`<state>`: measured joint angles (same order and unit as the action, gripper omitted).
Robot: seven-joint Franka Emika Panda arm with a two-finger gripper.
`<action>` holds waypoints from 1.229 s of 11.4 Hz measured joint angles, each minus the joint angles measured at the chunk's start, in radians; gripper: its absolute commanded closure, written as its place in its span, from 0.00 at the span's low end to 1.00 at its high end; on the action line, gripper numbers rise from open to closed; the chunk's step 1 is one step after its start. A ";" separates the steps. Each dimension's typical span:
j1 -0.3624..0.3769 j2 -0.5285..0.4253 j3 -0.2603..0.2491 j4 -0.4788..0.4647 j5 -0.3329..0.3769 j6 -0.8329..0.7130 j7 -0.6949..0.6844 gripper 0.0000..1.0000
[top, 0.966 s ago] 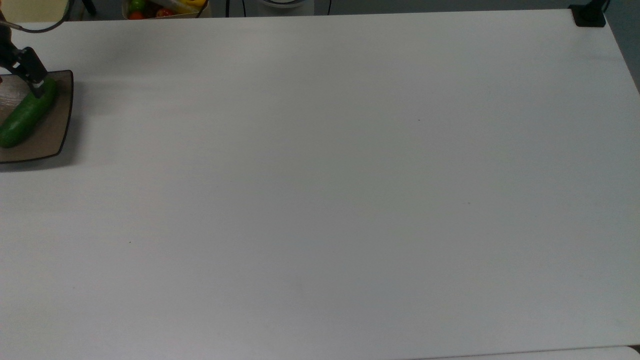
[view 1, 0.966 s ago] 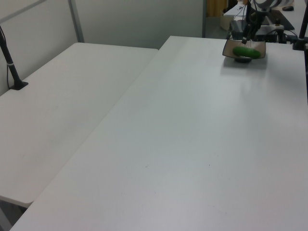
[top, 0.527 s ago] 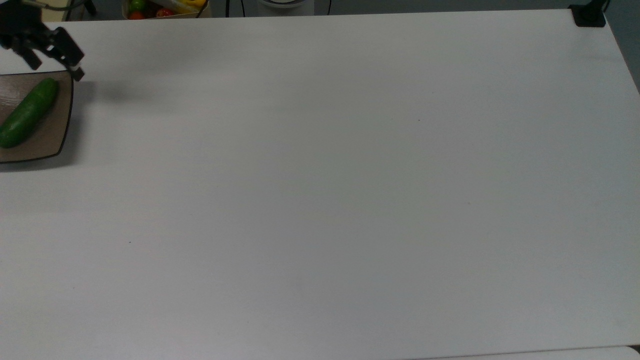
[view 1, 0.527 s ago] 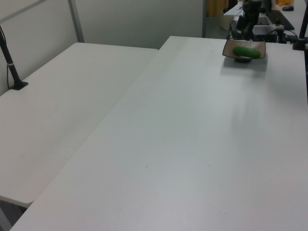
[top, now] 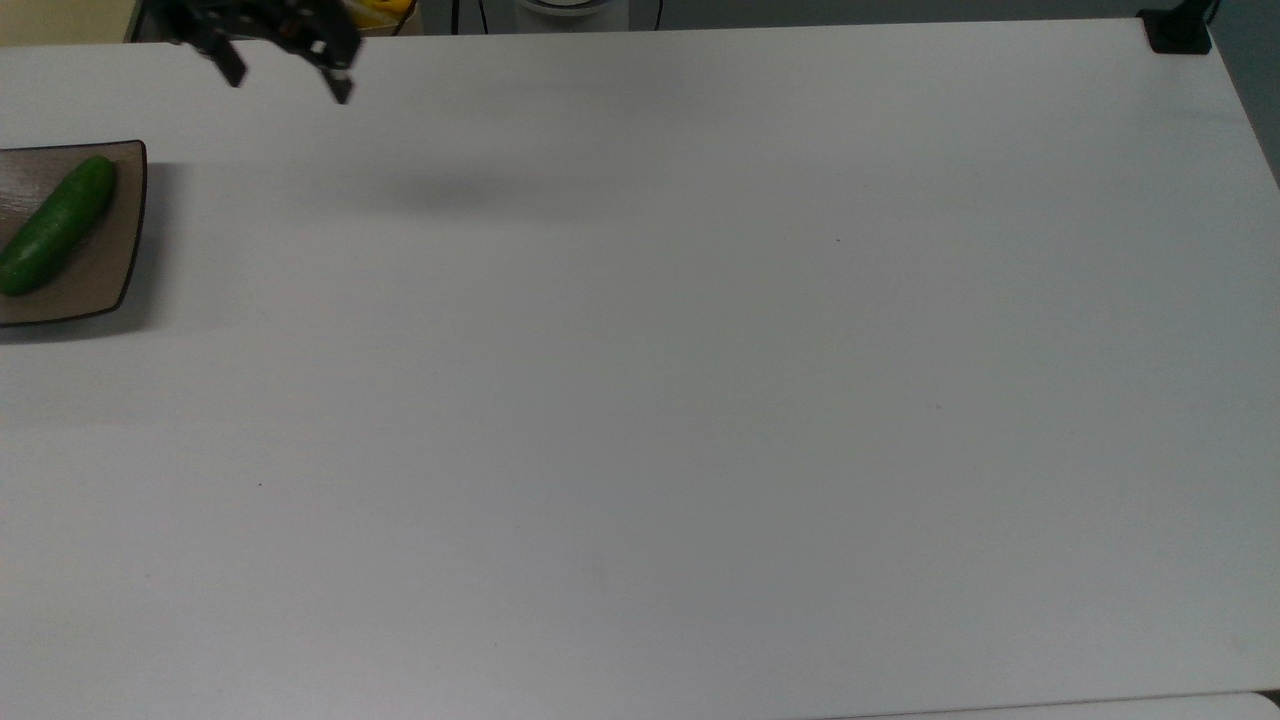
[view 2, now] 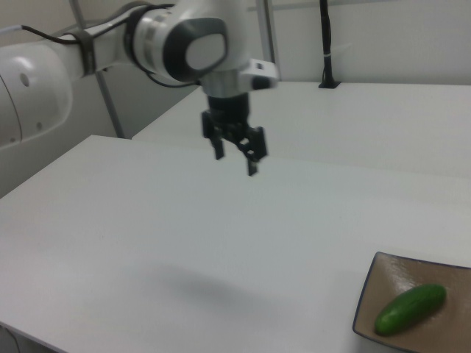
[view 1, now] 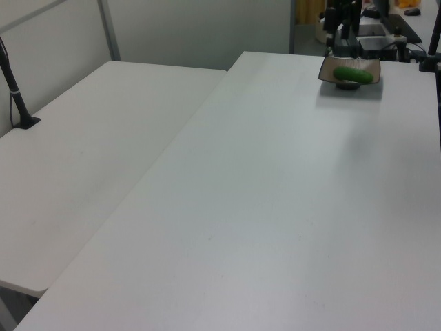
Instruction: Cucumber placed on a ceramic plate
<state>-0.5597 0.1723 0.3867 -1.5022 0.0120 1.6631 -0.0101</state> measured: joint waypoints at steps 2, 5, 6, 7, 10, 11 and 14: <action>0.162 -0.002 -0.077 -0.007 -0.001 0.000 0.040 0.00; 0.386 -0.009 -0.247 -0.008 -0.001 0.000 0.063 0.00; 0.424 -0.017 -0.269 -0.008 -0.001 0.001 0.067 0.00; 0.457 -0.033 -0.289 -0.014 -0.001 0.003 0.069 0.00; 0.490 -0.106 -0.312 -0.083 -0.001 0.024 0.069 0.00; 0.501 -0.124 -0.319 -0.106 -0.001 0.030 0.069 0.00; 0.595 -0.142 -0.411 -0.136 -0.001 0.038 0.060 0.00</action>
<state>0.0350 0.0307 -0.0241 -1.6381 0.0114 1.7008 0.0494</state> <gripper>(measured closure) 0.000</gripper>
